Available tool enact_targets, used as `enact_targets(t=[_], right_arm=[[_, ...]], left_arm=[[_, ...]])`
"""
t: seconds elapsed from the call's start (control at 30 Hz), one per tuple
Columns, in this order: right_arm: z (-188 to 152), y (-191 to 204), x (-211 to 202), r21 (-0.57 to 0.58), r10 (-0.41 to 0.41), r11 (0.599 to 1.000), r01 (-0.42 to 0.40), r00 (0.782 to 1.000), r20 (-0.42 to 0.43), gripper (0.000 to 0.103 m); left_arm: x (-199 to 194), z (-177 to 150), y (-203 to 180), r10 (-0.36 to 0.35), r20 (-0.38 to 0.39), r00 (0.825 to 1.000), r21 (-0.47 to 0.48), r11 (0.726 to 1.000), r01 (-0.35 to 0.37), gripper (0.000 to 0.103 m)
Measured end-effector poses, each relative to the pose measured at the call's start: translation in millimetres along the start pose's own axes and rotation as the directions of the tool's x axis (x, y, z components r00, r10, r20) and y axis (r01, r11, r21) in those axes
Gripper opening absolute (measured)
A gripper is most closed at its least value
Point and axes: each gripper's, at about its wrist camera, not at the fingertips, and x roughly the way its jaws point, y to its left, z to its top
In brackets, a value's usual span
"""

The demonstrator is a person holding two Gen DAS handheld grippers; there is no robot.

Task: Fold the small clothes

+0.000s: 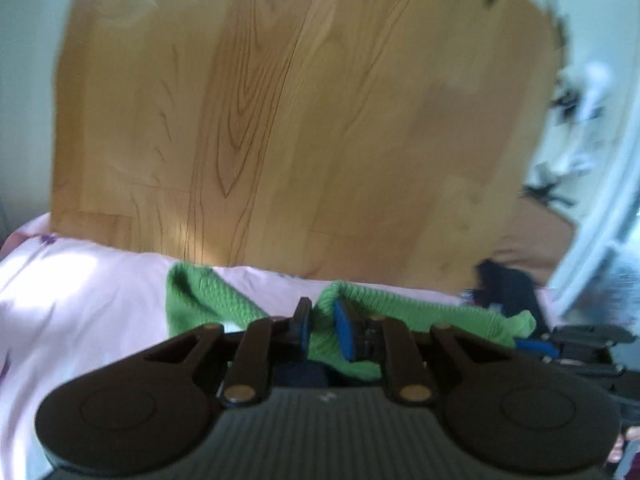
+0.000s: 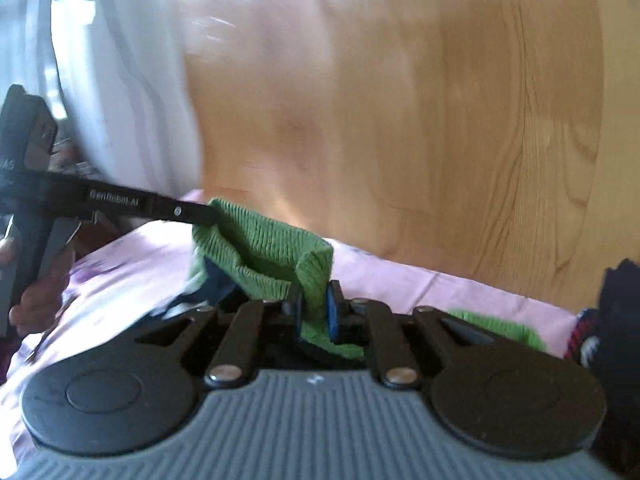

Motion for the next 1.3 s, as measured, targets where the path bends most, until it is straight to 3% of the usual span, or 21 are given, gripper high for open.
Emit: enact_targets(t=[0.17, 0.27, 0.37, 0.4, 0.43, 0.5, 0.6, 0.73, 0.87, 0.97, 1.1, 1.17, 1.2, 1.23, 1.3], right_arm=[[-67.8, 72.5, -74.8, -0.122, -0.003, 0.993, 0.009, 0.998, 0.057, 0.014], [-114.2, 96.2, -86.4, -0.121, -0.035, 0.992, 0.040, 0.999, 0.040, 0.015], [-152.3, 100.8, -71.1, -0.097, -0.099, 0.991, 0.097, 0.995, -0.013, 0.016], [-161.5, 97.3, -63.9, -0.058, -0.107, 0.993, 0.105, 0.993, -0.043, 0.019], [-166.5, 92.4, -59.9, -0.009, -0.093, 0.996, 0.092, 0.993, -0.073, 0.020], [-164.4, 89.4, -73.0, 0.036, -0.066, 0.997, 0.068, 0.996, -0.053, 0.026], [-152.2, 83.1, -108.0, 0.041, 0.017, 0.999, -0.019, 0.999, 0.030, 0.032], [-128.6, 71.6, -125.2, 0.081, -0.045, 0.996, 0.035, 0.991, 0.123, 0.032], [-105.1, 68.5, -94.5, 0.153, -0.113, 0.984, 0.094, 0.986, 0.120, 0.034], [-91.7, 72.7, -53.0, 0.227, 0.002, 0.974, -0.019, 0.997, 0.078, 0.034], [-82.4, 94.2, 7.0, 0.157, 0.083, 0.984, -0.080, 0.996, -0.013, 0.033], [-90.8, 96.3, 42.6, 0.133, 0.079, 0.989, -0.060, 0.987, -0.141, 0.033], [-99.6, 93.0, 53.8, 0.155, 0.113, 0.984, -0.088, 0.980, -0.165, 0.034], [-106.0, 90.9, 52.1, 0.167, 0.134, 0.979, -0.112, 0.983, -0.123, 0.034], [-107.6, 91.3, 44.7, 0.171, 0.140, 0.978, -0.117, 0.982, -0.124, 0.033]], left_arm=[[-72.5, -81.1, 4.3, -0.038, 0.001, 0.999, -0.065, 0.997, 0.038, 0.015], [-76.0, -133.6, 13.0, -0.005, -0.105, 0.994, -0.104, 0.995, -0.005, 0.018], [-67.0, -167.7, 30.7, 0.075, -0.224, 0.972, -0.137, 0.985, -0.108, 0.015], [-72.5, -172.6, 38.0, 0.047, -0.229, 0.972, -0.180, 0.980, -0.090, 0.018], [-81.4, -172.3, 43.9, 0.023, -0.225, 0.974, -0.219, 0.973, -0.074, 0.019], [-104.2, -161.2, 50.6, 0.020, -0.154, 0.988, -0.235, 0.970, -0.056, 0.030], [-129.1, -134.1, 53.4, 0.029, -0.020, 0.999, -0.232, 0.972, -0.033, 0.039], [-112.8, -99.1, 40.3, 0.006, 0.035, 0.999, -0.185, 0.983, 0.001, 0.037], [-58.8, -83.3, 27.4, 0.000, -0.032, 0.999, -0.135, 0.991, -0.004, 0.036], [-25.6, -86.9, 41.3, 0.090, -0.120, 0.989, -0.148, 0.983, -0.107, 0.029], [-10.2, -101.0, 72.8, 0.170, -0.187, 0.968, -0.197, 0.959, -0.206, 0.012], [-11.7, -106.6, 85.3, 0.149, -0.171, 0.974, -0.225, 0.957, -0.185, 0.012], [-13.8, -106.7, 88.3, 0.135, -0.174, 0.975, -0.239, 0.955, -0.175, 0.012], [-13.7, -105.7, 87.4, 0.134, -0.177, 0.975, -0.237, 0.956, -0.174, 0.012], [-15.5, -104.0, 84.1, 0.146, -0.188, 0.971, -0.219, 0.958, -0.186, 0.012]])
